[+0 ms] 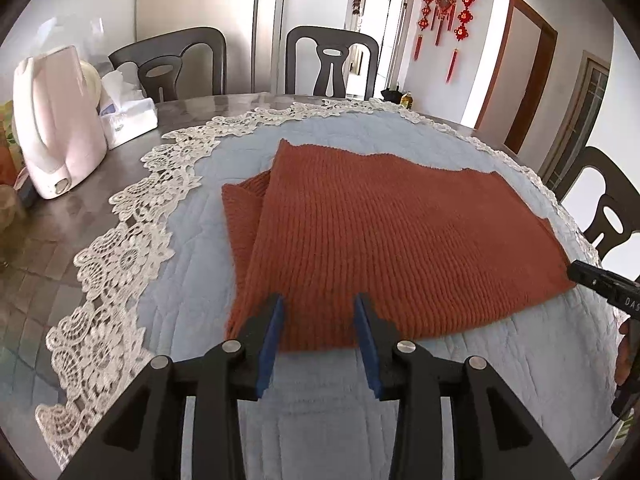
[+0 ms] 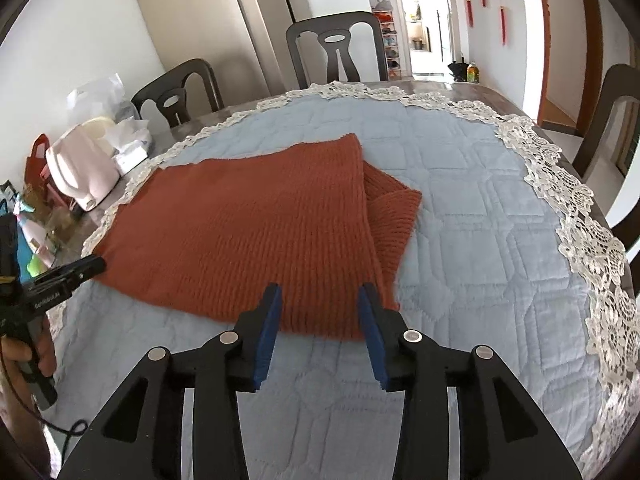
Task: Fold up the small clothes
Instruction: 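Withdraw both open tools from the folded rust-orange sweater, then close both tools on the folded edge of the sweater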
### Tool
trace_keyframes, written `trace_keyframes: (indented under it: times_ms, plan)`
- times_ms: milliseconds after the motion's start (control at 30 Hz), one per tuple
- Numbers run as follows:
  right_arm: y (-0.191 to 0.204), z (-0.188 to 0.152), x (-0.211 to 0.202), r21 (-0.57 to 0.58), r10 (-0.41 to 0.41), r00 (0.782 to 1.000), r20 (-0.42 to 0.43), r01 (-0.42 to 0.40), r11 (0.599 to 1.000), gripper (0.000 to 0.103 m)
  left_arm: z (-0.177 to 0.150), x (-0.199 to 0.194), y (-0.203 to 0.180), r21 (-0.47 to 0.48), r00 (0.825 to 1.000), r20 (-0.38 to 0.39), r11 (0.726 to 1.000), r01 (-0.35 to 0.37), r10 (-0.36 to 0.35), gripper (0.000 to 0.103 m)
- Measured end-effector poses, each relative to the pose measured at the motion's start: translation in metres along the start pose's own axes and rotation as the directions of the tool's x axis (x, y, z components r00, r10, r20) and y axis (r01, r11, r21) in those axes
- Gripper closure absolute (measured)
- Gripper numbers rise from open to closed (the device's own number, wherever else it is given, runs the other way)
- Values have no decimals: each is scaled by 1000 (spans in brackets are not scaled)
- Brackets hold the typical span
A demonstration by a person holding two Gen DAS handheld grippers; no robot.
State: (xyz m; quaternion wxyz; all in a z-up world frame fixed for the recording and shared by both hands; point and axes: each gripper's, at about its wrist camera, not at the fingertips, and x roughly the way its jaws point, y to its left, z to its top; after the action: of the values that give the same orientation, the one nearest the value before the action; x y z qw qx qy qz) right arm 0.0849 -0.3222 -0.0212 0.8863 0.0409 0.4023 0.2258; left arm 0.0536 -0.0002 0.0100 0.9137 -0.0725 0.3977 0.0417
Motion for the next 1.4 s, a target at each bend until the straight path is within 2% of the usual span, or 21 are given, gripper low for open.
trace_keyframes:
  times_ms: [567, 833, 1067, 1200, 1400]
  plan:
    - [-20, -25, -3, 134, 77, 996, -51, -70, 988, 59, -27, -7, 13, -56, 999, -44, 998, -17, 15, 61]
    - [-20, -22, 0, 152, 106, 993, -45, -98, 984, 56, -26, -5, 14, -71, 999, -43, 997, 3, -6, 54]
    - [-26, -18, 5, 203, 150, 988, -25, -142, 969, 55, -23, -2, 24, -139, 997, -23, 988, 74, -78, 44]
    - [-32, -15, 9, 263, 181, 984, -4, -174, 949, 55, -21, 0, 36, -221, 991, 7, 966, 134, -135, 44]
    - [-44, -14, 13, 354, 237, 971, 40, -235, 905, 55, -16, 5, 47, -302, 983, 37, 936, 182, -179, 42]
